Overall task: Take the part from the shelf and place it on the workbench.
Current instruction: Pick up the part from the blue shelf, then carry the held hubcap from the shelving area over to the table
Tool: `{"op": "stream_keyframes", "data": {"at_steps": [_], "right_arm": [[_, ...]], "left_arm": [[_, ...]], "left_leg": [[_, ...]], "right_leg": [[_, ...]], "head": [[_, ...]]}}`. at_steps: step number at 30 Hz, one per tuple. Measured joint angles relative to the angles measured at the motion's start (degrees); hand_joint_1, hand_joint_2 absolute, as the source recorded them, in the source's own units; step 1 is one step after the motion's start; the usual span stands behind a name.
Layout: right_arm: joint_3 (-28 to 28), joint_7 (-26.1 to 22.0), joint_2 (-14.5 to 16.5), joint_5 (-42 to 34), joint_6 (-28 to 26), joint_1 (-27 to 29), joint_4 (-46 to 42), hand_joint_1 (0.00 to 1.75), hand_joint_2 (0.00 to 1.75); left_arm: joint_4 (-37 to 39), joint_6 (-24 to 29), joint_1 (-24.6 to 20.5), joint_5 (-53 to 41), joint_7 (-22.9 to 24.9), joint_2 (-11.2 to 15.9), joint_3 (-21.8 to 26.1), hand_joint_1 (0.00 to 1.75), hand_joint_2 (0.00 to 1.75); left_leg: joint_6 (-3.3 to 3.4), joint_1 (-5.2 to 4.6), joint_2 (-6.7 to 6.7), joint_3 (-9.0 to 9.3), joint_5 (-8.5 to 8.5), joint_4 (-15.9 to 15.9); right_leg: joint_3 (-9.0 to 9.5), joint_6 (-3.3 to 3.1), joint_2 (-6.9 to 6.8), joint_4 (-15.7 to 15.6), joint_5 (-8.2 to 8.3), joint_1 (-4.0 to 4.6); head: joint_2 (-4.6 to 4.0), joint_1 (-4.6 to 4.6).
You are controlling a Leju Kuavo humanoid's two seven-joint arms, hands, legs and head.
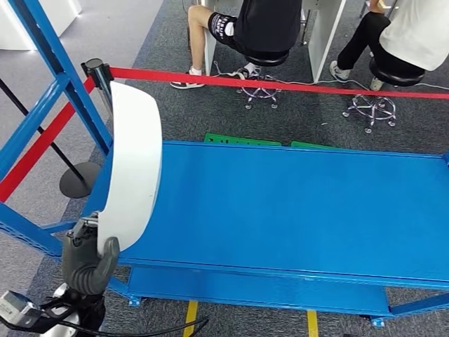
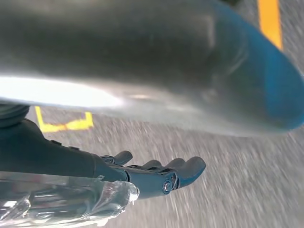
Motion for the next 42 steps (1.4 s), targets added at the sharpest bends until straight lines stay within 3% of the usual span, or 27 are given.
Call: {"op": "stream_keyframes", "data": {"at_steps": [2, 5, 6, 7, 8, 11, 12, 15, 16, 18, 20, 21, 22, 23, 24, 25, 27, 29, 31, 32, 33, 35, 36, 37, 39, 40, 42], "right_arm": [[0.0, -1.04, 0.01, 0.62, -2.06, 0.05, 0.0, 0.0, 0.0], [0.0, -1.56, 0.02, 1.48, -3.01, 0.1, 0.0, 0.0, 0.0], [0.0, -1.68, 0.02, 1.81, -3.17, 0.13, 0.0, 0.0, 0.0], [0.0, -1.77, 0.03, 2.24, -3.29, 0.14, 0.0, 0.0, 0.0], [0.04, -1.85, 0.06, 2.9, -3.37, 0.13, 0.0, 0.0, 0.0], [1.0, -2.59, 0.51, 6.23, -3.96, -0.17, -0.01, 0.0, 0.0], [1.55, -2.94, 0.85, 7.33, -4.42, -0.24, -0.01, 0.0, 0.0], [2.83, -3.56, 1.74, 9.02, -5.69, -0.28, -0.04, 0.0, 0.0], [3.15, -3.7, 1.99, 9.35, -6.06, -0.33, -0.06, 0.0, 0.0], [3.74, -3.78, 2.41, 9.89, -6.84, -0.37, -0.11, 0.0, 0.0], [4.11, -3.22, 2.51, 10.07, -7.12, -0.42, -0.15, 0.0, 0.0], [4.19, -2.83, 2.51, 10.08, -7.06, -0.42, -0.15, 0.0, 0.0], [4.21, -2.45, 2.54, 10.08, -6.97, -0.4, -0.15, 0.0, 0.0], [4.22, -2.2, 2.58, 10.08, -6.9, -0.39, -0.15, 0.0, 0.0], [4.22, -2.01, 2.64, 10.08, -6.82, -0.4, -0.15, 0.0, 0.0], [4.23, -1.77, 2.7, 10.07, -6.71, -0.43, -0.15, 0.0, 0.0], [4.22, -0.58, 2.78, 9.93, -6.12, -0.54, -0.15, 0.0, 0.0], [4.19, 0.78, 2.79, 9.5, -3.92, -0.68, -0.15, 0.0, 0.0], [4.07, -0.16, 2.78, 8.44, -0.52, -0.59, -0.16, 0.0, 0.0], [3.91, -1.47, 2.78, 7.76, 1.16, -0.43, -0.17, 0.0, 0.0], [3.68, -2.82, 2.77, 7.07, 2.75, -0.28, -0.18, 0.0, 0.0], [3.13, -4.57, 2.67, 6.38, 5.63, -0.13, -0.2, 0.0, 0.0], [2.9, -4.94, 2.5, 6.31, 6.75, -0.09, -0.2, 0.0, 0.0], [2.72, -5.14, 2.26, 6.31, 7.66, -0.05, -0.2, 0.0, 0.0], [2.44, -5.27, 1.74, 6.32, 8.65, 0.0, -0.21, 0.0, 0.0], [2.35, -5.29, 1.54, 6.32, 8.86, -0.03, -0.23, 0.0, 0.0], [2.23, -5.37, 1.23, 6.33, 9.12, -0.19, -0.34, 0.0, 0.0]], "left_arm": [[-1.88, 1.27, 0.93, -0.57, 0.0, -0.48, 0.03, 1.75, 1.75], [-3.72, 2.41, 1.85, -0.54, 0.0, -0.79, 0.1, 1.75, 1.75], [-4.1, 2.67, 2.11, -0.53, 0.0, -0.8, 0.15, 1.75, 1.75], [-4.51, 2.88, 2.43, -0.51, 0.0, -0.8, 0.23, 1.75, 1.75], [-5.05, 3.0, 2.83, -0.47, 0.0, -0.79, 0.37, 1.75, 1.75], [-7.49, 1.14, 4.42, 0.68, 0.0, -0.86, 2.39, 1.75, 1.75], [-8.35, -0.43, 4.79, 1.22, 0.0, -1.02, 3.87, 1.75, 1.75], [-10.14, -4.12, 5.39, 1.79, -0.01, -1.88, 8.59, 1.75, 1.75], [-10.49, -4.63, 5.61, 1.67, -0.01, -2.19, 9.82, 1.75, 1.75], [-10.91, -5.39, 5.86, 1.23, -0.01, -2.78, 11.71, 1.75, 1.75], [-11.03, -5.98, 5.81, 0.54, -0.01, -3.42, 12.99, 1.75, 1.75], [-11.04, -6.12, 5.76, 0.24, 0.0, -3.69, 13.39, 1.75, 1.75], [-11.05, -6.19, 5.7, -0.05, 0.0, -3.92, 13.73, 1.75, 1.75], [-11.05, -6.2, 5.64, -0.23, 0.0, -4.14, 13.95, 1.75, 1.75], [-11.05, -6.2, 5.56, -0.35, 0.0, -4.31, 14.11, 1.75, 1.75], [-11.05, -6.19, 5.44, -0.42, 0.0, -4.44, 14.22, 1.75, 1.75], [-11.05, -6.18, 5.06, -0.5, -0.01, -4.63, 14.3, 1.75, 1.75], [-11.04, -5.8, 4.77, -0.76, -0.01, -4.77, 14.2, 1.75, 1.75], [-11.03, -4.68, 4.68, -1.34, 0.0, -4.79, 13.75, 1.75, 1.75], [-11.02, -3.95, 4.68, -1.66, 0.0, -4.77, 13.32, 1.75, 1.75], [-11.02, -3.21, 4.7, -1.9, 0.0, -4.72, 12.77, 1.75, 1.75], [-10.98, -1.7, 4.75, -2.19, -0.01, -4.52, 11.15, 1.75, 1.75], [-10.92, -1.0, 4.75, -2.25, -0.01, -4.37, 10.18, 1.75, 1.75], [-10.84, -0.35, 4.73, -2.31, -0.01, -4.19, 9.16, 1.75, 1.75], [-10.63, 0.38, 4.71, -2.32, -0.01, -3.83, 7.45, 1.75, 1.75], [-10.55, 0.52, 4.7, -2.32, -0.01, -3.66, 6.81, 1.75, 1.75], [-10.45, 0.62, 4.65, -2.32, -0.01, -3.42, 5.91, 1.75, 1.75]], "left_leg": [[0.33, 0.3, 0.1, 0.02, 0.28, -0.3], [0.57, 0.46, 0.2, -0.23, 0.47, -0.37], [0.55, 0.46, 0.21, -0.41, 0.57, -0.31], [0.49, 0.46, 0.21, -0.66, 0.7, -0.2], [0.36, 0.49, 0.2, -0.96, 0.86, -0.06], [-0.48, 0.59, 0.15, -1.81, 1.53, 0.48], [-0.84, 0.59, 0.14, -1.94, 1.79, 0.65], [-1.79, 0.63, 0.07, -2.1, 2.77, 0.62], [-2.14, 0.69, 0.07, -2.34, 2.28, 0.83], [-2.93, 0.89, 0.11, -3.49, -1.88, 3.87], [-3.65, 1.23, 0.18, -5.32, -8.33, 11.19], [-3.86, 1.39, 0.2, -5.88, -10.21, 14.62], [-4.0, 1.52, 0.22, -5.75, -10.94, 16.92], [-4.03, 1.61, 0.23, -4.61, -10.33, 17.04], [-3.99, 1.67, 0.23, -2.41, -9.09, 15.03], [-3.9, 1.72, 0.24, 0.63, -7.91, 11.53], [-3.47, 1.66, 0.21, 6.43, -7.38, 3.67], [-2.84, 1.45, 0.17, 8.44, -7.93, 0.11], [-1.96, 1.4, 0.28, 7.74, -7.35, -0.12], [-1.47, 1.44, 0.39, 7.3, -6.87, -0.15], [-1.02, 1.5, 0.51, 6.81, -6.33, -0.21], [-0.44, 1.41, 0.62, 5.45, -5.14, -0.18], [-0.29, 1.29, 0.63, 4.64, -4.48, -0.15], [-0.22, 1.15, 0.64, 3.75, -3.78, -0.12], [-0.24, 0.93, 0.64, 2.08, -2.53, 0.0], [-0.34, 0.85, 0.63, 1.35, -1.94, 0.08], [-0.73, 0.61, 0.66, 0.27, -0.89, 0.3]], "right_leg": [[-0.74, 0.36, -0.16, 2.17, -2.01, 0.02], [-4.75, 0.72, -0.41, 12.52, -8.37, -0.07], [-5.77, 0.79, -0.41, 15.36, -9.45, -0.09], [-5.89, 0.81, -0.42, 16.37, -9.43, -0.1], [-4.88, 0.83, -0.42, 14.98, -8.31, -0.12], [1.21, 0.61, -0.29, 4.0, -3.58, -0.11], [2.11, 0.36, -0.14, 1.93, -2.86, -0.04], [1.38, -0.92, 0.07, 1.55, -2.02, 0.17], [0.97, -1.42, -0.09, 1.57, -1.59, 0.12], [-0.06, -2.28, -0.48, 1.45, -0.41, -0.1], [-1.49, -2.6, -0.74, 1.49, 0.89, -0.14], [-2.25, -2.58, -0.85, 1.53, 1.5, -0.15], [-3.16, -2.5, -0.96, 1.58, 2.13, -0.15], [-3.96, -2.36, -1.03, 1.61, 2.69, -0.16], [-4.64, -2.18, -1.07, 1.63, 3.21, -0.18], [-5.18, -1.97, -1.08, 1.64, 3.71, -0.19], [-5.92, -1.42, -1.03, 1.74, 4.56, -0.05], [-6.37, -0.74, -1.0, 1.64, 5.56, 0.04], [-6.79, -0.01, -0.95, 1.59, 6.04, -0.11], [-7.23, 0.27, -0.94, 2.35, 4.98, -0.17], [-7.87, 0.5, -0.93, 3.97, 3.07, -0.19], [-9.82, 0.72, -0.95, 10.91, -2.68, -0.18], [-10.54, 0.78, -0.95, 14.57, -4.61, -0.16], [-10.72, 0.76, -0.94, 17.3, -5.39, -0.12], [-8.26, 0.47, -0.94, 16.73, -3.15, 0.02], [-5.56, 0.18, -0.94, 13.64, -1.64, 0.14], [0.72, -0.37, -0.94, 5.02, -1.39, 0.42]], "head": [[0.0, 0.12], [0.0, 0.28], [0.0, 0.27], [0.0, 0.28], [0.0, 0.28], [0.0, 0.23], [0.0, 0.15], [0.0, -0.04], [0.0, -0.08], [0.0, -0.3], [0.0, -0.51], [0.0, -0.54], [0.0, -0.53], [0.0, -0.54], [0.0, -0.55], [0.0, -0.55], [0.0, -0.55], [0.0, -0.55], [0.0, -0.54], [0.0, -0.47], [0.0, -0.39], [0.0, -0.24], [0.0, -0.23], [0.0, -0.23], [0.0, -0.23], [0.0, -0.23], [0.0, -0.26]]}}
